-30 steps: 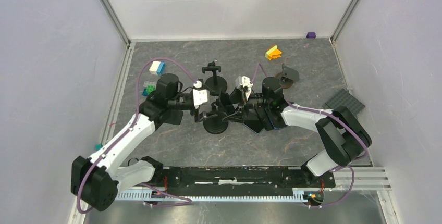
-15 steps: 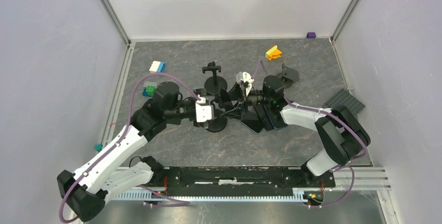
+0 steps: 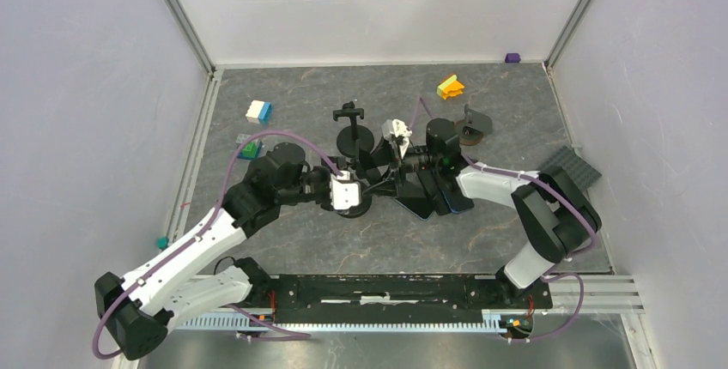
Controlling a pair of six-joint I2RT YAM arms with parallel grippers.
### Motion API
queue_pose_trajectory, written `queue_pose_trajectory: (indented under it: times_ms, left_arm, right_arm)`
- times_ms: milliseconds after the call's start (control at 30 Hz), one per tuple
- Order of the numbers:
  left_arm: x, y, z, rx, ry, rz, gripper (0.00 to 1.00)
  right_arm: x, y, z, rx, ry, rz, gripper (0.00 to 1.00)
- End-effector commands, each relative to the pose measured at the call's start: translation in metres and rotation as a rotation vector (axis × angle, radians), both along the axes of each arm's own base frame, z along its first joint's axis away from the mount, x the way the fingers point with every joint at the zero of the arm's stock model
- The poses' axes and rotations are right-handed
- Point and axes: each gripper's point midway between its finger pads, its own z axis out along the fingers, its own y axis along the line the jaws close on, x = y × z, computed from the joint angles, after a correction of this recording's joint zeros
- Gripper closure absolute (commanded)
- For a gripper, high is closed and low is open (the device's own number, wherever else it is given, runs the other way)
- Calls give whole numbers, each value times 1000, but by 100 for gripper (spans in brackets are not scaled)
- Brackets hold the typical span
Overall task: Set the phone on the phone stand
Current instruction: Install the phone on the phone stand.
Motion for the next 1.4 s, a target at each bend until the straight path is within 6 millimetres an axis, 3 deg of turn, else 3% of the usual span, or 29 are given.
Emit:
queue_pose_trajectory:
  times_ms: [0,233,400,600,833,1200,1367]
  left_arm:
    - [5,-3,2,-12,-52,-2,31]
    - [7,-7,4,-18,-77,6,34]
    - [14,2,5,-9,-120,59,34]
    - [7,0,2,-29,-108,35,34]
    - [14,-7,2,-30,-130,39,45]
    - [21,-11,-1,60,-309,79,46]
    - [27,-8,3,65,-377,124,46]
  right_arm:
    - [2,7,17,35,-80,80,99]
    - [3,11,14,35,-68,119,99]
    - [11,7,16,36,-76,76,99]
    - [19,10,17,29,-77,83,99]
    - [20,15,30,83,-49,101,99]
    - [19,18,34,133,5,111,100]
    - [27,19,21,91,11,76,100]
